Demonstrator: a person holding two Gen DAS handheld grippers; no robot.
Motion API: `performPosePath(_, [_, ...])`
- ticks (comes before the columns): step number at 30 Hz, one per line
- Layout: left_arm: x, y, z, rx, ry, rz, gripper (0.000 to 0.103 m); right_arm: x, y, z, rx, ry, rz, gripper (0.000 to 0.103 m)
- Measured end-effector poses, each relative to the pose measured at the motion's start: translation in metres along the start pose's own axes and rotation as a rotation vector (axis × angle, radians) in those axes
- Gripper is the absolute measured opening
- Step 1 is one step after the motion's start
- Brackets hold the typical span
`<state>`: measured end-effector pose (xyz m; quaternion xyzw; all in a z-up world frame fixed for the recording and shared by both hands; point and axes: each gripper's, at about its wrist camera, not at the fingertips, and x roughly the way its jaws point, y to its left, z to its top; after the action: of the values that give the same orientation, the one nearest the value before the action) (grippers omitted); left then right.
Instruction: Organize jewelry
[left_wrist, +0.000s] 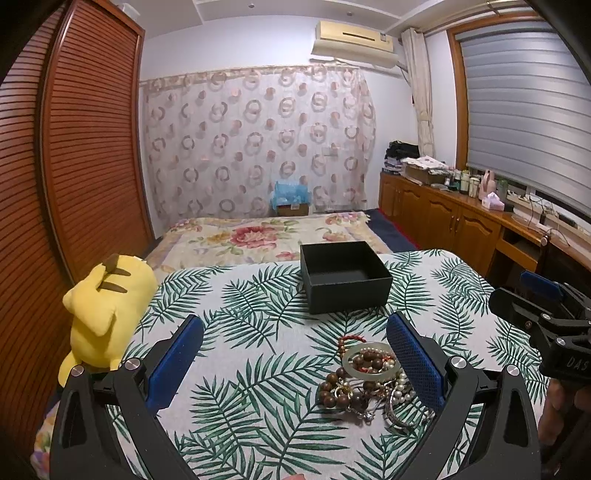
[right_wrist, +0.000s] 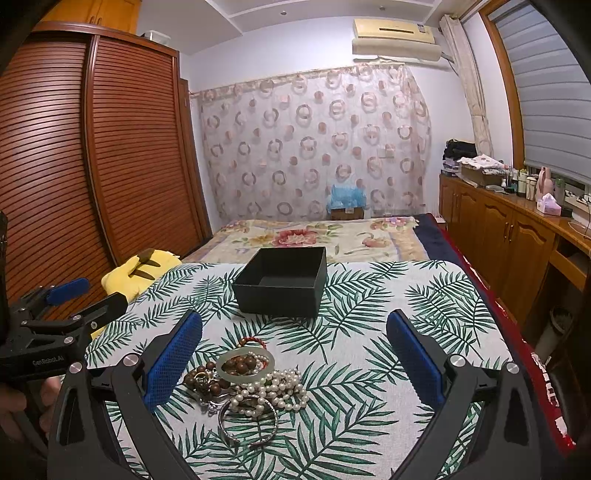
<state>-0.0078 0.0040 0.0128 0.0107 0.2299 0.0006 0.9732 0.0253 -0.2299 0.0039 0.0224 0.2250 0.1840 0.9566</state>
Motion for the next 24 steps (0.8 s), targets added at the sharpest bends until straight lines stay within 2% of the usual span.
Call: performPosePath(24, [-0.0014,-0.0023,0.0016,0.002,-0.003,0.001,0.096,-0.0003,0.0004,-0.0014,-0.002,-0.004,0.002,0.101])
